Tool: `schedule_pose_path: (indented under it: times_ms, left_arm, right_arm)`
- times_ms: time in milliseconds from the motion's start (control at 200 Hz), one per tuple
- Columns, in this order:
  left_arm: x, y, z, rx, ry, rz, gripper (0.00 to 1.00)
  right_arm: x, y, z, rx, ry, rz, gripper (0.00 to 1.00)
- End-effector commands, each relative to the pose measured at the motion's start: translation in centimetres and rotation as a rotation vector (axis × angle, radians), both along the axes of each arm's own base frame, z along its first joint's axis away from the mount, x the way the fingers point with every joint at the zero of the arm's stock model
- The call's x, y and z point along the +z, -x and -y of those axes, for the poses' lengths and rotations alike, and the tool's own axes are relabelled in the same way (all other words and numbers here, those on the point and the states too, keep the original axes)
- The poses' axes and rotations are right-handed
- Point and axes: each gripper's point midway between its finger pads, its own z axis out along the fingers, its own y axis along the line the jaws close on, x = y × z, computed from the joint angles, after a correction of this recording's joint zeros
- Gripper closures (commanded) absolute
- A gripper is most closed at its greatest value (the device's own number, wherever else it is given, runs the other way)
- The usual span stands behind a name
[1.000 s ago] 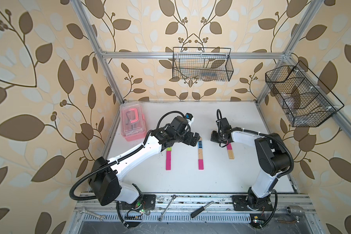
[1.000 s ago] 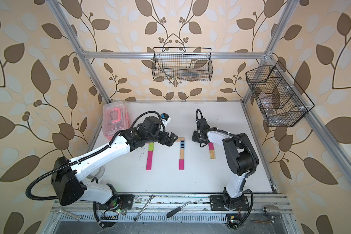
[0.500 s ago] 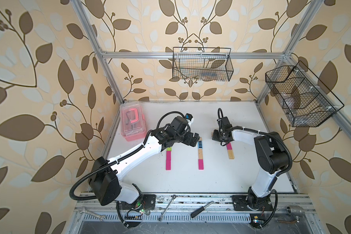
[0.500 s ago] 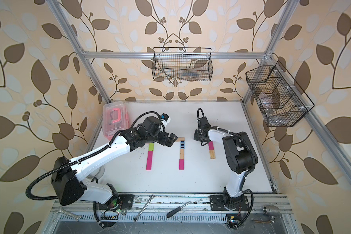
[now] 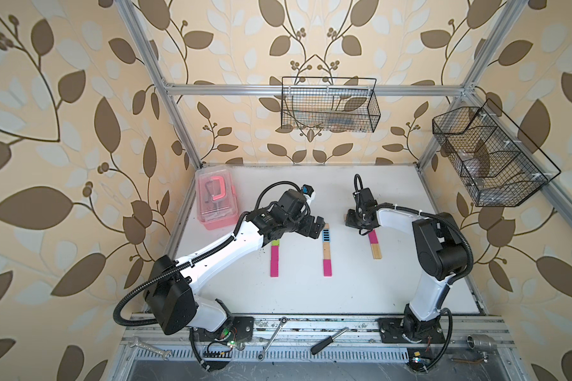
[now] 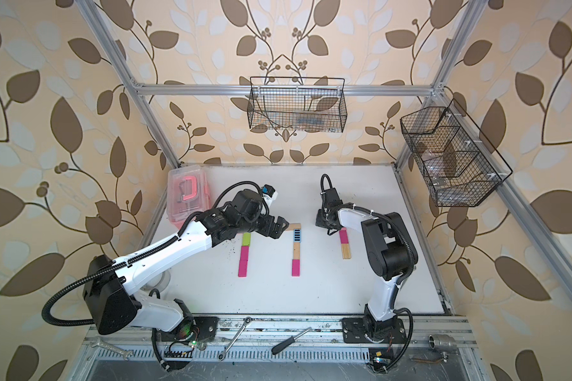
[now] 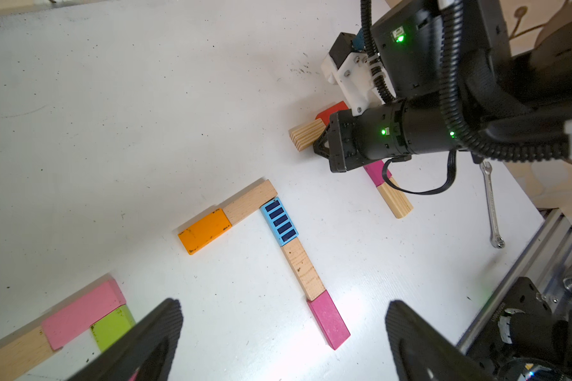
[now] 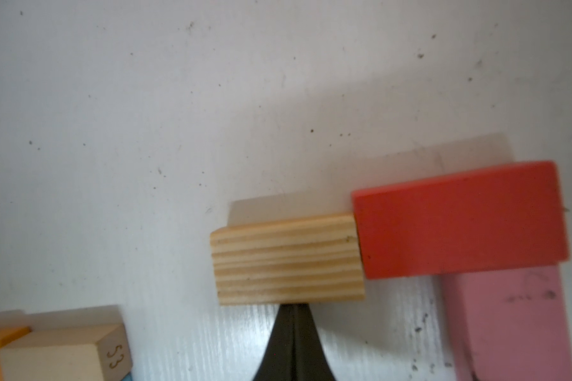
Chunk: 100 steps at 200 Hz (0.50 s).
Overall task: Assemble the number 7 with building blocks
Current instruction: Adjust the building block at the center of the board.
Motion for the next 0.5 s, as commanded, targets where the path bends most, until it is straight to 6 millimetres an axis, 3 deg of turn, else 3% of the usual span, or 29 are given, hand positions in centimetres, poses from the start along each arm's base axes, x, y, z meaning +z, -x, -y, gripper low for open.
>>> schedule_pose_path:
  times_ms: [0, 140, 255, 375, 495]
  left_arm:
    - [0.1, -0.2, -0.7, 0.008, -0.013, 0.021, 0.01]
    - [0.2, -0.2, -0.7, 0.013, -0.015, 0.023, 0.01]
    - [0.5, -0.4, -1.1, 0.029, -0.014, 0.037, 0.01]
    - [0.6, -0.4, -1.4, 0.035, -0.021, 0.045, 0.01]
    - [0.7, -0.5, -2.0, 0.048, -0.042, 0.058, 0.01]
  right_arm:
    - [-0.7, 0.2, 0.7, -0.002, 0.035, -0.034, 1.00]
    - [0.5, 0.1, -0.4, 0.045, 0.003, -0.012, 1.00]
    - [4.6, 0.4, -0.4, 0.081, 0.001, 0.064, 0.97]
    - [9.7, 0.9, 1.3, 0.082, 0.084, 0.159, 0.76]
    - [13.2, 1.5, 3.2, 0.071, 0.174, 0.218, 0.55]
